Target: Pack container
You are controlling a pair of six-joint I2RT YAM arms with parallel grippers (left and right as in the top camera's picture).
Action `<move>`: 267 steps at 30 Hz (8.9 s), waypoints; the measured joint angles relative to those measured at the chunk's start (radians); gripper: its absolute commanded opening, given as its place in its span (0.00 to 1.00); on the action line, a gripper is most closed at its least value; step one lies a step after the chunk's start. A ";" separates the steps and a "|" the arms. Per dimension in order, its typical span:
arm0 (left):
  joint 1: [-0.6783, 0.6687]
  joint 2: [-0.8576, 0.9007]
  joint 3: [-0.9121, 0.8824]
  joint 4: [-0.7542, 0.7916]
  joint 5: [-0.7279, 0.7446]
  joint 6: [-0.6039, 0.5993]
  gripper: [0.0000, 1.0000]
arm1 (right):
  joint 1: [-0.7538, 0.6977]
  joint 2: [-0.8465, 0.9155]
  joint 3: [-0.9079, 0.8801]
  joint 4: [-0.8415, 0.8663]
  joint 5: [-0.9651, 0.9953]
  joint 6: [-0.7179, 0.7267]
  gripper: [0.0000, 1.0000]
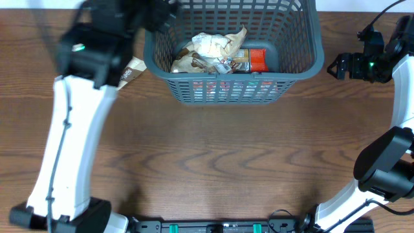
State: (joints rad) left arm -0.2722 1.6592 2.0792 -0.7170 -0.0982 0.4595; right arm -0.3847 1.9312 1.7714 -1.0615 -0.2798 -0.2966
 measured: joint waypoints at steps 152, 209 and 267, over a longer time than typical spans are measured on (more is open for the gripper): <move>0.008 0.124 -0.026 -0.074 0.079 -0.117 0.99 | 0.000 -0.158 0.093 0.146 0.007 0.002 0.99; 0.220 -0.976 -1.126 -0.067 0.174 -0.324 0.99 | 0.000 -1.365 -0.903 -0.056 -0.001 0.051 0.98; 0.220 -0.975 -1.129 -0.068 0.174 -0.324 0.99 | 0.525 -1.917 -1.762 0.995 0.340 0.109 0.99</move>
State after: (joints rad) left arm -0.0521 0.6846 0.9501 -0.7849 0.0757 0.1356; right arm 0.1398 0.0147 0.0097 -0.0666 0.0605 -0.1871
